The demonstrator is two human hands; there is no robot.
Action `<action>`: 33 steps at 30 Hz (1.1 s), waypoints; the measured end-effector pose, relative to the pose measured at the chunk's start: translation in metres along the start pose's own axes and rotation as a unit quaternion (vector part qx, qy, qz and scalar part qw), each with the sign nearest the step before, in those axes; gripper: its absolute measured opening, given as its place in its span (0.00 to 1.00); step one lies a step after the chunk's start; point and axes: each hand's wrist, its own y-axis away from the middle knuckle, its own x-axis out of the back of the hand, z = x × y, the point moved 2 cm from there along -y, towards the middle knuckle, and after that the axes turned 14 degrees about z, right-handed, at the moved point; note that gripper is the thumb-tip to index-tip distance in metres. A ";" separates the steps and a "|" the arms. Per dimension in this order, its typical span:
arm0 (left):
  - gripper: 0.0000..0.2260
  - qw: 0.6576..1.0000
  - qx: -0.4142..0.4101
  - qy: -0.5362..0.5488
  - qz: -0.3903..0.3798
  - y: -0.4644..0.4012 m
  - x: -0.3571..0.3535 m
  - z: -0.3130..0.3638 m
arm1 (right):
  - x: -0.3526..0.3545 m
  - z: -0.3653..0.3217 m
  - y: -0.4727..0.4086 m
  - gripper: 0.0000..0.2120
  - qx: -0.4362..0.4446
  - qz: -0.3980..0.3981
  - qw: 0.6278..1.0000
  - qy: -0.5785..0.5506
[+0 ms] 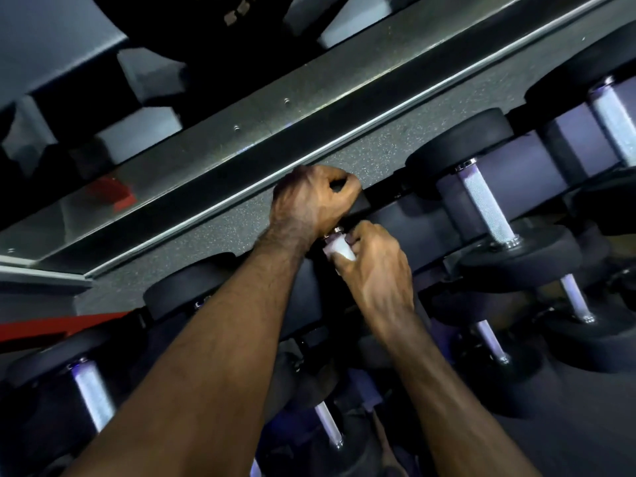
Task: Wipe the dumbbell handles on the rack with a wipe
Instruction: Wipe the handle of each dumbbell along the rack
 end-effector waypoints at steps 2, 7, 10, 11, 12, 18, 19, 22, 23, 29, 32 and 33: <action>0.16 1.000 0.004 -0.004 0.000 0.000 0.001 0.001 | 0.008 0.019 0.015 0.16 -0.017 -0.043 0.998 0.031; 0.16 1.000 -0.003 0.001 -0.004 0.001 -0.001 0.000 | 0.014 0.044 0.018 0.18 -0.045 -0.076 0.996 0.013; 0.17 1.000 -0.002 0.005 0.002 0.000 -0.001 0.001 | 0.002 0.028 0.000 0.18 -0.027 -0.064 0.997 -0.019; 0.17 1.000 -0.001 0.008 0.004 0.000 -0.001 0.000 | 0.001 0.027 -0.002 0.17 -0.025 -0.065 0.997 -0.017; 0.17 1.000 -0.001 0.013 0.003 0.000 -0.001 0.000 | 0.003 0.031 -0.001 0.17 -0.030 -0.072 0.997 -0.010; 0.16 1.000 -0.005 0.009 0.001 0.000 0.002 0.002 | 0.021 0.053 0.008 0.12 -0.056 -0.177 0.983 0.002; 0.17 1.000 -0.006 0.009 0.004 0.001 0.002 0.002 | 0.016 0.050 -0.001 0.12 -0.046 -0.190 0.981 -0.008; 0.17 1.000 -0.002 0.016 0.007 0.001 0.002 0.002 | 0.003 0.042 -0.022 0.20 -0.069 -0.253 0.964 -0.053; 0.16 1.000 0.000 0.018 0.002 0.001 0.003 0.003 | 0.001 0.045 -0.024 0.22 -0.081 -0.274 0.957 -0.056; 0.15 1.000 -0.004 0.018 -0.006 0.001 0.002 0.004 | 0.002 0.045 -0.024 0.10 -0.146 -0.337 0.917 -0.157; 0.15 1.000 -0.004 0.019 -0.006 0.001 0.003 0.003 | -0.007 0.037 -0.031 0.15 -0.177 -0.298 0.910 -0.228; 0.15 1.000 -0.003 0.021 -0.004 0.000 0.003 0.003 | -0.008 0.042 -0.028 0.17 -0.176 -0.308 0.910 -0.213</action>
